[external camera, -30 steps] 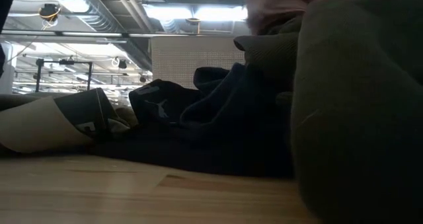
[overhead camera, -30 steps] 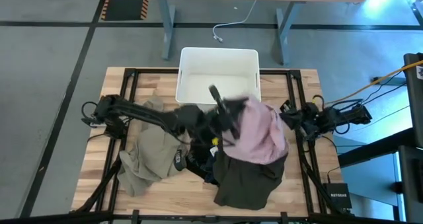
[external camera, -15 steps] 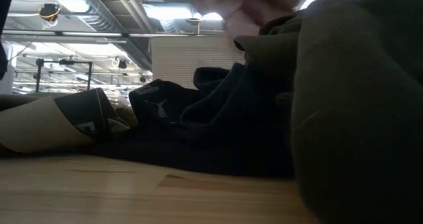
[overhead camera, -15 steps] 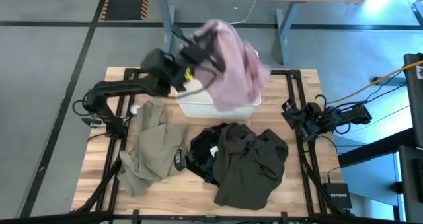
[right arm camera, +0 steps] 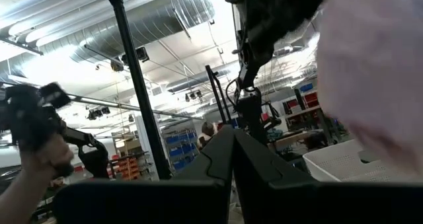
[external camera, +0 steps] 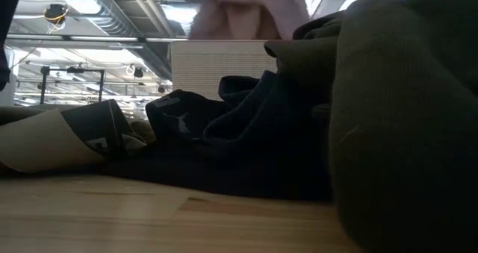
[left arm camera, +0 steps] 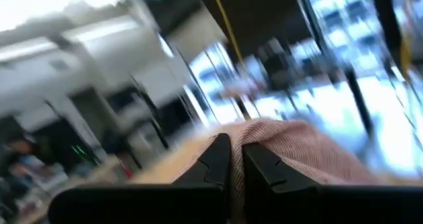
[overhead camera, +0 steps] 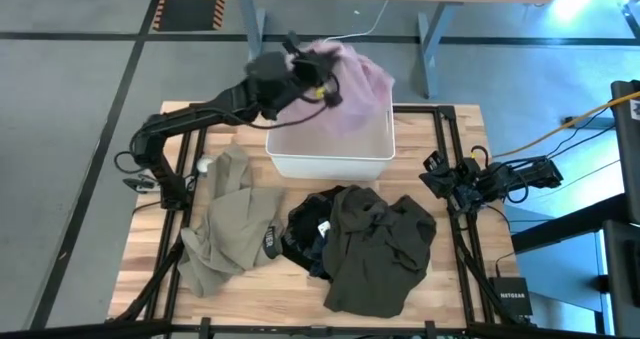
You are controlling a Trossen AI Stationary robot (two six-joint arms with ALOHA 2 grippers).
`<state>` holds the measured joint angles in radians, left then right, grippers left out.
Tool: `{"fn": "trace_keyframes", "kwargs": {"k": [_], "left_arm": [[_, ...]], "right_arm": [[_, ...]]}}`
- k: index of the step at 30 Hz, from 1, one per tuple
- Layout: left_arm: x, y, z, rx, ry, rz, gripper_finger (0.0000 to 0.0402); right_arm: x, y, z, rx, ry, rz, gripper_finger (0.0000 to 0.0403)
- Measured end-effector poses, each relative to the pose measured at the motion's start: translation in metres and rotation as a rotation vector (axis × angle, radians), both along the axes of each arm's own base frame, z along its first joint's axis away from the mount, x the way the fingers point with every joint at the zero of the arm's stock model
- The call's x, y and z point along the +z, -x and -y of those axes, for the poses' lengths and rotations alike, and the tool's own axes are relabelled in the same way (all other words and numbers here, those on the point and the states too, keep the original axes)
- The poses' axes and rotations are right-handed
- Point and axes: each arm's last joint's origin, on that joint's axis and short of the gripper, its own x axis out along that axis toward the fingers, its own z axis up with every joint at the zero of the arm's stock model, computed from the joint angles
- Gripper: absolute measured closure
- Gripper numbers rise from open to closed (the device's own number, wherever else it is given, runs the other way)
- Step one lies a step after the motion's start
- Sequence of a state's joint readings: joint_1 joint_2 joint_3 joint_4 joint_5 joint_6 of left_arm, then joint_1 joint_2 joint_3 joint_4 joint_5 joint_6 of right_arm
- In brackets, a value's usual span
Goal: Sort clothes
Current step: Put the pink polo shirt into the white laundry bin, then put the black hoodie into the white laundry bin
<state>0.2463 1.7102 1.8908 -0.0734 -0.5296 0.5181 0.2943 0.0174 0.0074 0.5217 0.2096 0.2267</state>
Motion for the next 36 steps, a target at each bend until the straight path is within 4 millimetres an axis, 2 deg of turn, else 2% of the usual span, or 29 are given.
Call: {"fn": "trace_keyframes", "kwargs": {"k": [4, 7, 13, 17, 23, 26, 30, 33, 36], "left_arm": [[-0.029, -0.011, -0.003, 0.0, 0.125, -0.149, 0.0389], [-0.043, -0.014, -0.002, 0.004, 0.204, -0.206, 0.038], [-0.054, -0.009, -0.005, 0.06, 0.333, -0.221, 0.0322], [-0.056, 0.001, 0.0, 0.083, 0.415, -0.25, 0.0277], [-0.046, 0.025, 0.029, 0.036, 0.461, -0.337, 0.0236], [-0.031, 0.037, 0.051, -0.075, 0.471, -0.302, 0.0232], [-0.018, 0.038, 0.079, -0.241, 0.352, -0.216, 0.0231], [-0.02, 0.034, 0.095, -0.316, 0.279, -0.15, 0.0231], [-0.035, 0.03, 0.109, -0.402, 0.255, -0.133, 0.0231]], "right_arm": [[0.0, 0.0, 0.0, 0.0, 0.0, 0.0, 0.0381], [0.0, 0.0, 0.0, 0.0, 0.0, 0.0, 0.0381], [0.0, 0.0, 0.0, 0.0, 0.001, 0.0, 0.0381], [0.0, 0.0, 0.0, 0.005, 0.003, 0.001, 0.0381], [0.0, 0.0, 0.0, 0.009, 0.006, -0.001, 0.0381], [0.0, 0.0, 0.001, -0.033, -0.02, 0.0, 0.0381], [0.003, 0.002, 0.004, -0.1, -0.067, 0.019, 0.0381], [0.007, 0.004, 0.004, -0.103, -0.047, 0.059, 0.0381], [0.017, 0.007, 0.005, -0.1, -0.024, 0.088, 0.0381]]}}
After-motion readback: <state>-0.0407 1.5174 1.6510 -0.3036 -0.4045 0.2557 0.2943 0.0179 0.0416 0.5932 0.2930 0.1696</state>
